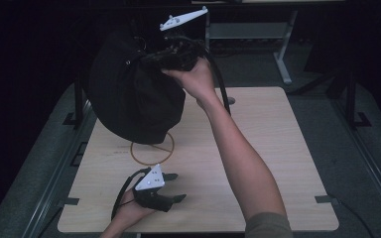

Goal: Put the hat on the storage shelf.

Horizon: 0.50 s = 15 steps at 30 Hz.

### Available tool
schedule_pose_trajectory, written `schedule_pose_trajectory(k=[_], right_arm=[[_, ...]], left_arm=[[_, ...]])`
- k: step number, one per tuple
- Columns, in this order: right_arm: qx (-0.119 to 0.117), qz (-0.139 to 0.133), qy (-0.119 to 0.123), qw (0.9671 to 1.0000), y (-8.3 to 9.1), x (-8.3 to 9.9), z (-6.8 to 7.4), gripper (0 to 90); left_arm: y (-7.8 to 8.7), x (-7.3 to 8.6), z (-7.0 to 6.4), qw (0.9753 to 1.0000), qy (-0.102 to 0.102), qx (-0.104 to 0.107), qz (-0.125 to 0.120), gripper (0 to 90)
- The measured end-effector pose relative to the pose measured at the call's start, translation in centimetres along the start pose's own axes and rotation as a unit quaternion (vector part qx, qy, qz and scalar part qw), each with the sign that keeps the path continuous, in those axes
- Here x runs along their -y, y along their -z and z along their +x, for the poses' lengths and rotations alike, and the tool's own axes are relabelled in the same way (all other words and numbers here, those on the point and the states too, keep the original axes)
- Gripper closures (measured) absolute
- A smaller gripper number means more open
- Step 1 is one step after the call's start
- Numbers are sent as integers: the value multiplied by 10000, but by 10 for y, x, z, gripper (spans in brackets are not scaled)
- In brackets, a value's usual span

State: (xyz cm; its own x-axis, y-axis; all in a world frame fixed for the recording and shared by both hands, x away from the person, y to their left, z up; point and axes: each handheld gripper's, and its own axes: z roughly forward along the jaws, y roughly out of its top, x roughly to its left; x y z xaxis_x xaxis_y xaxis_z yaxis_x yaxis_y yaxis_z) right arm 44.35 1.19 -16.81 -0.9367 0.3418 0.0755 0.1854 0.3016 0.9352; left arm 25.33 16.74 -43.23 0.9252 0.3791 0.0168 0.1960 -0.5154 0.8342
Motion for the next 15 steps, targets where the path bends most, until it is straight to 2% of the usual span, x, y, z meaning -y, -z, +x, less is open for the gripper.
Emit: schedule_pose_trajectory(k=[7,15], right_arm=[[15,85,-73,9999,-23,-2,-1,881],[77,311,-214,9993,-46,3,-11,879]], left_arm=[[0,-1,-4,10000,-7,31,-22,293],[-2,-2,-4,10000,-46,67,-13,292]])
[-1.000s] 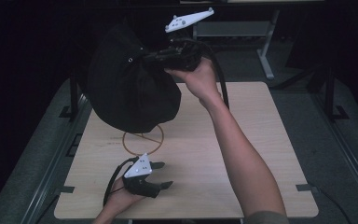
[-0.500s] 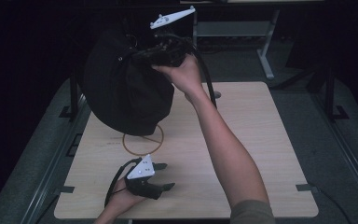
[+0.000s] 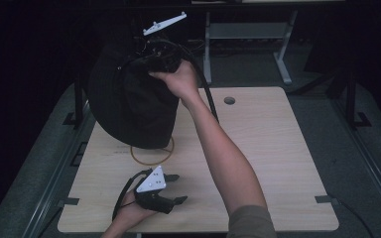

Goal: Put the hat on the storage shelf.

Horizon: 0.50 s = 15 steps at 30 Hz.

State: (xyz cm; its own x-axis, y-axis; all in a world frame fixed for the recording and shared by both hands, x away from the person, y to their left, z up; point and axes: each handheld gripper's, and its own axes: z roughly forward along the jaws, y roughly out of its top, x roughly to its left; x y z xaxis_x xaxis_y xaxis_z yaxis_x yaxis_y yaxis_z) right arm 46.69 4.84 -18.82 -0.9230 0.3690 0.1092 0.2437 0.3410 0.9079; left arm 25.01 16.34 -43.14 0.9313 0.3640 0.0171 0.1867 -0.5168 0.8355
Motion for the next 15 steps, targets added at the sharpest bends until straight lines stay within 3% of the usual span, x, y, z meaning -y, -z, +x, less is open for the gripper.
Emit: schedule_pose_trajectory(k=[12,13,15], right_arm=[[102,407,-24,9991,-36,-4,-9,856],[187,486,-1,9986,-40,-4,-9,830],[492,544,83,9973,-46,-5,-8,655]], left_arm=[[-2,-3,-3,9998,-181,-25,83,290],[-2,-3,-3,9998,-189,-18,107,290],[-3,-3,-5,9998,-181,5,106,290]])
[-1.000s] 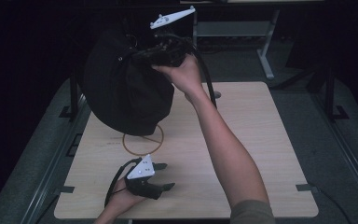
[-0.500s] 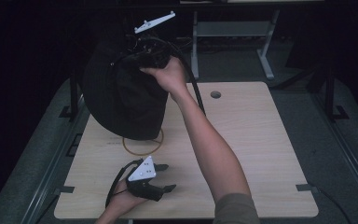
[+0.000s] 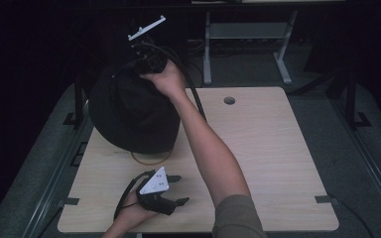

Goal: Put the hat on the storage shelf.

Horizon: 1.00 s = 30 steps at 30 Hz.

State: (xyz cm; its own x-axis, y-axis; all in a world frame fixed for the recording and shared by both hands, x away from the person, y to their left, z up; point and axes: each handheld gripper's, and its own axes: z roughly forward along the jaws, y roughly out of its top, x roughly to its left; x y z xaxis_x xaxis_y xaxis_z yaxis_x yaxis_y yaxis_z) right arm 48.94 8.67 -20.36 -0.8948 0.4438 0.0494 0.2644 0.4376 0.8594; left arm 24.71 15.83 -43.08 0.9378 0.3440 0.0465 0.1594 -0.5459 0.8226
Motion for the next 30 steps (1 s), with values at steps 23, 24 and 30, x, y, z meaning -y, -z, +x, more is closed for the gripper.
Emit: schedule_pose_trajectory(k=[23,24,30], right_arm=[[-63,-299,-627,9976,66,67,-27,493],[-72,-301,-640,9975,69,71,-28,488],[-94,-373,-755,9964,79,87,-32,453]], left_arm=[[-1,3,1,9999,139,72,-50,287],[-1,3,1,9999,129,61,-42,287],[0,4,3,9998,180,30,-76,284]])
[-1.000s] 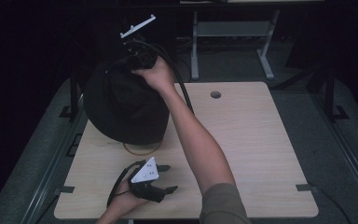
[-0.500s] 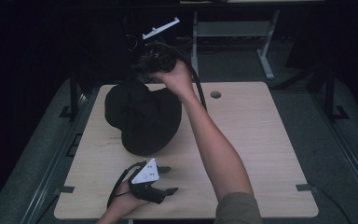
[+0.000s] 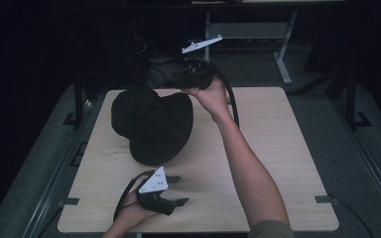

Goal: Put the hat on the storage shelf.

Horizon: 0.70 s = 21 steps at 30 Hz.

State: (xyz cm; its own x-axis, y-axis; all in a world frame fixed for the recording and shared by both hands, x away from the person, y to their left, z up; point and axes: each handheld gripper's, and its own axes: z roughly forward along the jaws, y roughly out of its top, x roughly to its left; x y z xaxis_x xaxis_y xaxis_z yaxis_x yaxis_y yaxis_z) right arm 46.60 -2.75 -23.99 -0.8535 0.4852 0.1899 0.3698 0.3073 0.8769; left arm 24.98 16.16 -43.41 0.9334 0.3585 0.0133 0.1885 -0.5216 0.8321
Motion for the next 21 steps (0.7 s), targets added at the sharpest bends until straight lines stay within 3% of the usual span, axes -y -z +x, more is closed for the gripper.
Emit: schedule_pose_trajectory(k=[21], right_arm=[[114,-39,-193,9997,49,38,-12,377]], left_arm=[[-2,2,2,9999,119,3,1,275]])
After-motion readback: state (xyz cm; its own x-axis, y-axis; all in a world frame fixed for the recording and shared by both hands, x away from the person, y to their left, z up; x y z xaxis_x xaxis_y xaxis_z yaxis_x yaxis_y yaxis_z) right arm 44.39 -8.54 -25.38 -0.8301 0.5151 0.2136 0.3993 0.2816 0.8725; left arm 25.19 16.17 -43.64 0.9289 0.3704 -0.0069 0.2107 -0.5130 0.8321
